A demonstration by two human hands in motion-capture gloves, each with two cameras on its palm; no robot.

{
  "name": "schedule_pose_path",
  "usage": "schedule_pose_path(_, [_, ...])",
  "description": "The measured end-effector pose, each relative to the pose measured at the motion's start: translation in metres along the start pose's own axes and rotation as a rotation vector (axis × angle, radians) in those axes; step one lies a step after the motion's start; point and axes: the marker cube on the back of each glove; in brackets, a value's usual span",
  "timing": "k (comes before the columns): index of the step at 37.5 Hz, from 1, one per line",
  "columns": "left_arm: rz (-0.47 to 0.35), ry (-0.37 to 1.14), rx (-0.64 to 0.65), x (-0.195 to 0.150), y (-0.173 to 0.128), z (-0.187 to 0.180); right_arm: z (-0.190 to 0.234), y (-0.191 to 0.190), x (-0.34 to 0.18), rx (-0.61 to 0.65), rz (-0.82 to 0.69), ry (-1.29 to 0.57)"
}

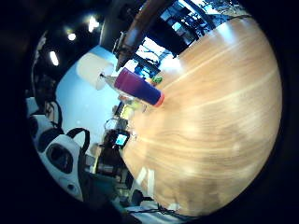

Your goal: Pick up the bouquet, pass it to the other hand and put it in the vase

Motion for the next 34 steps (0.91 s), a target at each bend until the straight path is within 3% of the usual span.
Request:
schedule_pose_path(4, [-0.091,-0.186,0.033,-0.02,0.002,-0.011,0.004,0.01,-0.015,-0.049,-0.065,0.128])
schedule_pose_path(6, [-0.086,-0.198,0.034,-0.023,-0.001,-0.016,0.009,0.015,-0.015,-0.095,-0.061,0.132])
schedule_pose_path(11, [-0.05,-0.188,0.03,-0.017,-0.016,-0.035,0.025,0.018,0.004,-0.238,-0.223,0.042])
schedule_pose_path(13, [-0.059,-0.179,0.034,-0.012,-0.025,-0.044,0.026,0.022,0.006,-0.277,-0.208,0.039])
schedule_pose_path(16, [-0.074,-0.191,0.056,0.004,-0.048,-0.064,0.022,0.026,0.001,-0.311,-0.167,0.045])
schedule_pose_path(21, [-0.003,-0.261,0.136,0.035,-0.094,-0.099,0.004,0.014,0.025,-0.305,-0.211,0.249])
schedule_pose_path(27, [0.061,-0.363,0.226,0.032,-0.137,-0.126,0.003,0.027,-0.042,-0.314,-0.211,0.161])
schedule_pose_path(30, [0.084,-0.345,0.263,0.029,-0.161,-0.135,-0.004,0.023,-0.045,-0.299,-0.243,0.182])
schedule_pose_path(34, [0.055,-0.357,0.359,-0.007,-0.2,-0.152,-0.019,0.017,-0.036,-0.275,-0.261,0.219])
